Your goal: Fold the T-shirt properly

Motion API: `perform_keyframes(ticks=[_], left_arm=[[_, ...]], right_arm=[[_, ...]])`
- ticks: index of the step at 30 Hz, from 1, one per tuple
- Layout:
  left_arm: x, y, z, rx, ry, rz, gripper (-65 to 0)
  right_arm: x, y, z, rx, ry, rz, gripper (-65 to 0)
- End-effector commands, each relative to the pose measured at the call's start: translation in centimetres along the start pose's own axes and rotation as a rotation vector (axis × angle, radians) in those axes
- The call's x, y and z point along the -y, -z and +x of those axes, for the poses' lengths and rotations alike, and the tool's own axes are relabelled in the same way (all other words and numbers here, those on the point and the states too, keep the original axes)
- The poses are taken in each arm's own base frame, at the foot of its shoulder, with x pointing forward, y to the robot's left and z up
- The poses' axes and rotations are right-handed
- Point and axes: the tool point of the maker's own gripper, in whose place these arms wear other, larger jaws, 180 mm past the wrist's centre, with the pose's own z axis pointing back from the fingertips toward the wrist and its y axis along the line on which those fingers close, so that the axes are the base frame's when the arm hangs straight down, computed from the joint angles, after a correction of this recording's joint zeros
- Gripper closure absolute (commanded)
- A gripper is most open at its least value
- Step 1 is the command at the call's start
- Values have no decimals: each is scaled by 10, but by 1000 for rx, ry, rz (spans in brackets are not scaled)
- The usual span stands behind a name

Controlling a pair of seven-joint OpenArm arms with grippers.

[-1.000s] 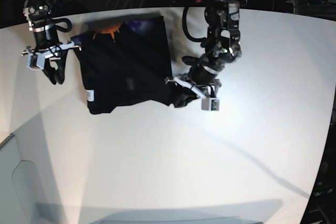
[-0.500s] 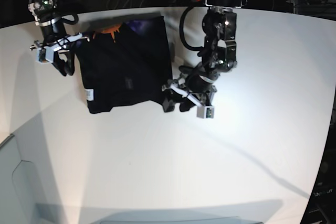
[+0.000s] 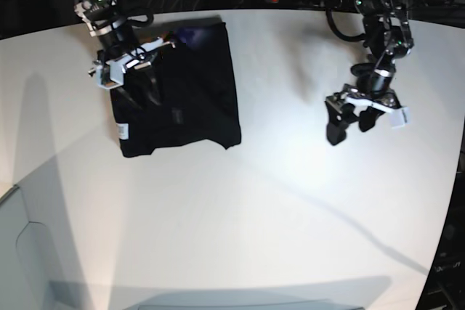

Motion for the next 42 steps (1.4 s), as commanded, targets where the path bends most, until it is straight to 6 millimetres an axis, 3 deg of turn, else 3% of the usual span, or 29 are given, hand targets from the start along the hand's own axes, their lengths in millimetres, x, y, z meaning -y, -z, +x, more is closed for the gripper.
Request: perform_keyframes(ticks=[1, 5, 8, 13, 18, 21, 23, 25, 27, 31, 33, 37, 41, 42], left_arm=[[-2, -8, 13, 40, 7, -8, -650], [-37, -33, 20, 65, -1, 95, -650], [-46, -44, 20, 65, 8, 122, -650], [-45, -53, 16, 53, 28, 131, -650], [-46, -55, 15, 48, 30, 136, -650], [-45, -55, 16, 50, 30, 132, -650], [-43, -55, 17, 54, 32, 129, -650], [-41, -55, 20, 59, 42, 124, -650], [-37, -57, 22, 64, 51, 117, -650], [-29, -63, 24, 64, 76, 106, -650], [-28, -65, 24, 61, 82, 105, -587], [-33, -71, 15, 36, 82, 120, -313], [-46, -86, 8, 17, 73, 168, -1], [-50, -91, 8, 16, 71, 183, 0]], right_arm=[[-11, 0, 10, 45, 10, 33, -235], [-55, 9, -5, 14, 59, 155, -235], [-73, 15, -25, -30, 102, 208, -234], [-84, 16, -64, -119, 167, 233, -234], [-81, 7, -106, -226, 210, 228, -233], [-79, 9, -116, -249, 222, 228, -233], [-78, 10, -112, -236, 217, 227, -233], [-74, 13, -93, -190, 188, 223, -233], [-72, 17, -65, -122, 145, 225, -233], [-43, 21, -4, 23, 38, 159, -234], [-21, 24, 17, 69, -3, 106, -233], [48, 12, 37, 115, -45, -83, -231], [108, -23, 35, 105, -58, -270, -197], [119, -32, 32, 96, -56, -308, -166]])
